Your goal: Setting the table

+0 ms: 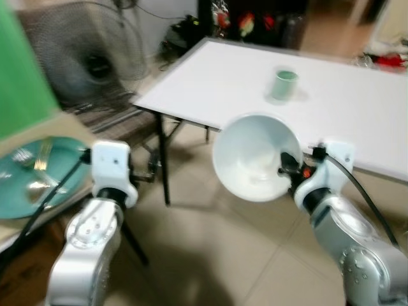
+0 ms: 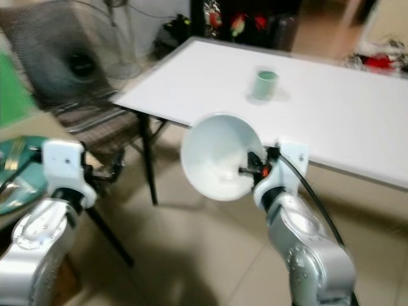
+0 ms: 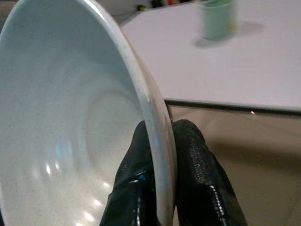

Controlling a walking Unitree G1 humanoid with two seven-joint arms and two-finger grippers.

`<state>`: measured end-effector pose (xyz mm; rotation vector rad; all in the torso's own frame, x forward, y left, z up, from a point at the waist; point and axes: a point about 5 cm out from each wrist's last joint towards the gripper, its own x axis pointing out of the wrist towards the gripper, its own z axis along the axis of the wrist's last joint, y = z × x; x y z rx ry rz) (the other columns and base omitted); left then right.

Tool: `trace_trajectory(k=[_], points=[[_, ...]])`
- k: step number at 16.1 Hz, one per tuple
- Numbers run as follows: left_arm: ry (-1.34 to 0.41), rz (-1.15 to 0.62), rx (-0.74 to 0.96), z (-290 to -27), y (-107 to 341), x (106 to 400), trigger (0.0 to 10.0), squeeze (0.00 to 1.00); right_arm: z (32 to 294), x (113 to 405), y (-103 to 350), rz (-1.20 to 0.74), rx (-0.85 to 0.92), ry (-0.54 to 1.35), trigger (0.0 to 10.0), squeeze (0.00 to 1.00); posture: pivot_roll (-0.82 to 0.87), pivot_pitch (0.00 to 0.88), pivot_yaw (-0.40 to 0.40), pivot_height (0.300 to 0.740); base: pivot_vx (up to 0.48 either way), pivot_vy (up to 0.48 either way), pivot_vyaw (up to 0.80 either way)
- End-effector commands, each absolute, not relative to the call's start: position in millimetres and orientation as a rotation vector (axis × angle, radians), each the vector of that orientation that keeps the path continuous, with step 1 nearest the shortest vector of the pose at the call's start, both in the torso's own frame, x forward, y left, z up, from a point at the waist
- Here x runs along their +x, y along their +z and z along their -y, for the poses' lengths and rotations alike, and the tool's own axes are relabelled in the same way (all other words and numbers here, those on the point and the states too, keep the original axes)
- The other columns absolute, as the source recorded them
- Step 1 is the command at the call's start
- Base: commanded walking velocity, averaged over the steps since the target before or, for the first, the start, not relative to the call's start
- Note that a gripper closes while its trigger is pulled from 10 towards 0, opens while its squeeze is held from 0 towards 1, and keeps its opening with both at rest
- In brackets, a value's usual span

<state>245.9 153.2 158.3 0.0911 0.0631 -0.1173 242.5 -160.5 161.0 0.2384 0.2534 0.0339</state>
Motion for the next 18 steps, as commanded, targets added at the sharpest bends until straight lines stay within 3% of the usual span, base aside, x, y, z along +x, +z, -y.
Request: trace_trajectory(k=[1,4,9,12,14,18], points=[[-0.115,-0.048,0.139,-156.1,163.1,246.3,10.0,0.0,159.8,242.9,170.7,-0.207,0.244,0.036,10.0,0.0,-0.12,0.0,0.033,0.74,0.0,0.0,-0.79],[-0.126,-0.061,0.103,-154.3,160.8,247.0,10.0,0.0,158.9,242.6,170.5,-0.207,0.244,0.034,10.0,0.0,-0.12,0.0,0.035,0.74,0.0,-0.28,-0.79],[-0.135,-0.048,0.132,-154.0,162.4,247.6,10.0,0.0,159.8,242.4,170.5,-0.206,0.245,0.025,10.0,0.0,-0.12,0.0,0.036,0.74,0.0,0.366,-0.79],[-0.128,-0.051,0.127,-154.1,162.2,247.9,10.0,0.0,159.2,242.7,170.6,-0.204,0.245,0.026,10.0,0.0,-0.12,0.0,0.037,0.74,0.0,-0.48,-0.79],[-0.114,-0.053,0.099,-155.6,162.5,247.7,10.0,0.0,158.6,244.2,170.2,-0.217,0.251,0.044,10.0,0.0,-0.13,0.0,0.04,0.74,0.0,0.0,-0.72],[-0.106,-0.055,0.101,-155.9,162.6,248.7,10.0,0.0,157.7,250.5,172.0,-0.22,0.231,0.085,10.0,0.0,-0.12,0.0,0.039,0.74,0.0,0.0,0.0]])
